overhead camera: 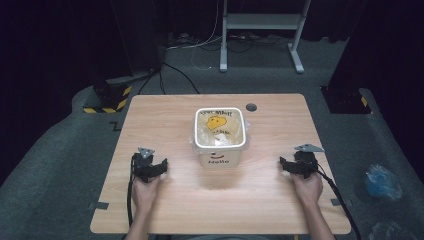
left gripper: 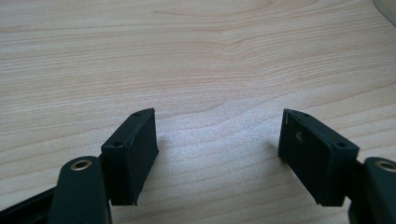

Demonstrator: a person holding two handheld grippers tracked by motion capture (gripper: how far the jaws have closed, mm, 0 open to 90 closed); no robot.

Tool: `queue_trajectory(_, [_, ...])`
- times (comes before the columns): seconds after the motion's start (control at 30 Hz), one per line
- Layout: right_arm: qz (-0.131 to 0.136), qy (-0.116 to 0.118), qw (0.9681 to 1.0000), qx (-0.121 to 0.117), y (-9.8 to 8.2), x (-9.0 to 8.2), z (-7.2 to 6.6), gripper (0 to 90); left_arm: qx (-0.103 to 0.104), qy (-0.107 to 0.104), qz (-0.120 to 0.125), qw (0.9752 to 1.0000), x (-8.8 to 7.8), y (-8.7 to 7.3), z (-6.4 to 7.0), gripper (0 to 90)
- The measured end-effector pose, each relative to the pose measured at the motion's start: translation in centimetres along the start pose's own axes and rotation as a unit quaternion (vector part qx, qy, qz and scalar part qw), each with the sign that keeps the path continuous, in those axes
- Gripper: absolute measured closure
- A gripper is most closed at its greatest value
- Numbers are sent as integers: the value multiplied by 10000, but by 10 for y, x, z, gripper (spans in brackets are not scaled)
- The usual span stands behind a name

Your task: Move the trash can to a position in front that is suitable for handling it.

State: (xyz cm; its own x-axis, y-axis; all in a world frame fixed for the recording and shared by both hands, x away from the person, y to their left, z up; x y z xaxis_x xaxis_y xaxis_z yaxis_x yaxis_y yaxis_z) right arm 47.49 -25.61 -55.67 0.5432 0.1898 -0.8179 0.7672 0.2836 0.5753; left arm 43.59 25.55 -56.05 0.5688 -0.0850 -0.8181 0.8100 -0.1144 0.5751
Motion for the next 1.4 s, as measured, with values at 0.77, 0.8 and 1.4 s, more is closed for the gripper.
queue_trajectory(0.77, [-1, 17, 10000, -10, 0, 0, 0, 272, -49, 2, -3, 10000, 1, 0, 1, 267])
queue_trajectory(0.8, [-2, 18, 10000, -8, 0, 0, 0, 271, -57, 7, -3, 10000, 1, 0, 2, 268])
queue_trajectory(1.4, [-1, 16, 10000, -11, 0, 0, 0, 271, -154, 104, -31, 9998, 2, 2, 5, 241])
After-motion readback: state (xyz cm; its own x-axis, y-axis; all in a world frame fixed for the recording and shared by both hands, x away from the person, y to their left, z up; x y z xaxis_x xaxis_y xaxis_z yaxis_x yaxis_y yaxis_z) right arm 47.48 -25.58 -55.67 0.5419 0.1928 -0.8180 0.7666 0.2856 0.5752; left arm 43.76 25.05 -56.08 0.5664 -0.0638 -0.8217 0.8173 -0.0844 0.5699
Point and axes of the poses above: each handheld gripper's, and its own axes: x roughly forward along the jaws, y roughly out of its top, z roughly to its right, the point moved 5 cm from there along x, roughly forward along the jaws, and after that the axes turned 13 degrees about -z, right-handed, at the moved point
